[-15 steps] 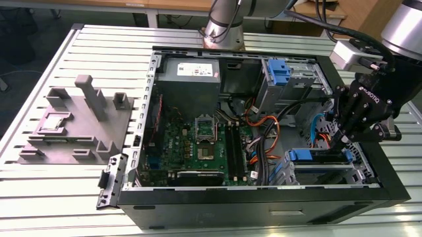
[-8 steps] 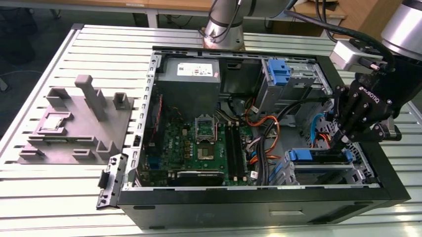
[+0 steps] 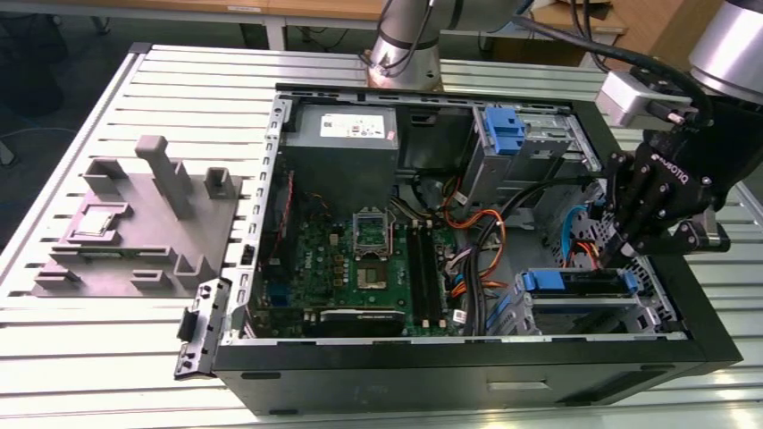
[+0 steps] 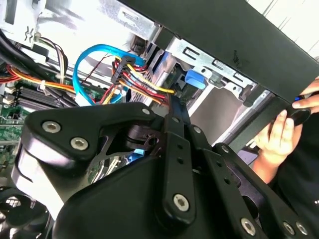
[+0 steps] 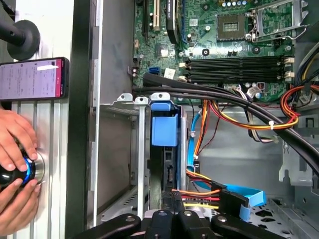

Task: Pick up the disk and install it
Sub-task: 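Insert the second disk wire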

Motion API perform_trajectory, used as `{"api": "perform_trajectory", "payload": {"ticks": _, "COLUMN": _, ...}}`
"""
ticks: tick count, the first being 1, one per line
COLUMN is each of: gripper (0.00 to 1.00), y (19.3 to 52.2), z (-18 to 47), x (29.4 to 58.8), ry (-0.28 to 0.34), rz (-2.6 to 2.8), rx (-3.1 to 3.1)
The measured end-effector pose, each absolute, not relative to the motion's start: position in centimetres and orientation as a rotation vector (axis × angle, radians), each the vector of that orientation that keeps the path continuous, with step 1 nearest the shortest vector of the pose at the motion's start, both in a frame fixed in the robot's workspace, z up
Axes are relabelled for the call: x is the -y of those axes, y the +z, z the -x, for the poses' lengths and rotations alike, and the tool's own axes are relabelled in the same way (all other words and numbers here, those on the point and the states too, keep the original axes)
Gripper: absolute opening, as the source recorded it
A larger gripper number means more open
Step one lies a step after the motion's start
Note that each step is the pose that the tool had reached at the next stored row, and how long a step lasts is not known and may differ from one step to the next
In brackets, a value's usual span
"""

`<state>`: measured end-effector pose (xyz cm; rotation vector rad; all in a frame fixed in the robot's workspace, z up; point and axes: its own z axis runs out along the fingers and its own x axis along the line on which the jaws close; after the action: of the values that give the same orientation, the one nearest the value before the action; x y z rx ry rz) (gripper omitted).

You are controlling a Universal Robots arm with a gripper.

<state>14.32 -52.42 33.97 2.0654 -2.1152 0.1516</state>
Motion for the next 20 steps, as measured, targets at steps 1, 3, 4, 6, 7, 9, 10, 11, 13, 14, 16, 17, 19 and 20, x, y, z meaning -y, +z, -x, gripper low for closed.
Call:
{"api": "perform_trajectory", "payload": {"ticks": 1, "gripper": 0.10, "y": 34.2, "z": -14.3, "x": 52.4, "ry": 0.152, "rz": -2.065, "rx": 2.115}}
{"api": "perform_trajectory", "payload": {"ticks": 3, "gripper": 0.10, "y": 34.6, "z": -14.3, "x": 52.4, "ry": 0.152, "rz": -2.065, "rx": 2.115}}
{"api": "perform_trajectory", "payload": {"ticks": 4, "gripper": 0.10, "y": 34.9, "z": -14.2, "x": 52.4, "ry": 0.152, "rz": -2.065, "rx": 2.116}}
{"api": "perform_trajectory", "payload": {"ticks": 6, "gripper": 0.10, "y": 34.9, "z": -13.9, "x": 52.4, "ry": 0.154, "rz": -2.067, "rx": 2.118}}
{"api": "perform_trajectory", "payload": {"ticks": 7, "gripper": 0.10, "y": 35.0, "z": -13.8, "x": 52.4, "ry": 0.155, "rz": -2.068, "rx": 2.119}}
{"api": "perform_trajectory", "payload": {"ticks": 9, "gripper": 0.10, "y": 35.0, "z": -13.4, "x": 52.4, "ry": 0.158, "rz": -2.069, "rx": 2.121}}
{"api": "perform_trajectory", "payload": {"ticks": 10, "gripper": 0.10, "y": 35.0, "z": -13.4, "x": 52.4, "ry": 0.158, "rz": -2.070, "rx": 2.122}}
{"api": "perform_trajectory", "payload": {"ticks": 11, "gripper": 0.10, "y": 35.0, "z": -13.3, "x": 52.4, "ry": 0.158, "rz": -2.071, "rx": 2.123}}
{"api": "perform_trajectory", "payload": {"ticks": 13, "gripper": 0.10, "y": 35.2, "z": -13.3, "x": 52.4, "ry": 0.160, "rz": -2.072, "rx": 2.124}}
{"api": "perform_trajectory", "payload": {"ticks": 14, "gripper": 0.10, "y": 35.3, "z": -13.2, "x": 52.4, "ry": 0.161, "rz": -2.072, "rx": 2.125}}
{"api": "perform_trajectory", "payload": {"ticks": 16, "gripper": 0.10, "y": 35.7, "z": -13.2, "x": 52.4, "ry": 0.161, "rz": -2.072, "rx": 2.125}}
{"api": "perform_trajectory", "payload": {"ticks": 17, "gripper": 0.10, "y": 35.9, "z": -13.2, "x": 52.4, "ry": 0.161, "rz": -2.072, "rx": 2.125}}
{"api": "perform_trajectory", "payload": {"ticks": 19, "gripper": 0.10, "y": 36.2, "z": -13.2, "x": 52.4, "ry": 0.161, "rz": -2.072, "rx": 2.125}}
{"api": "perform_trajectory", "payload": {"ticks": 20, "gripper": 0.10, "y": 36.4, "z": -13.1, "x": 52.4, "ry": 0.161, "rz": -2.072, "rx": 2.125}}
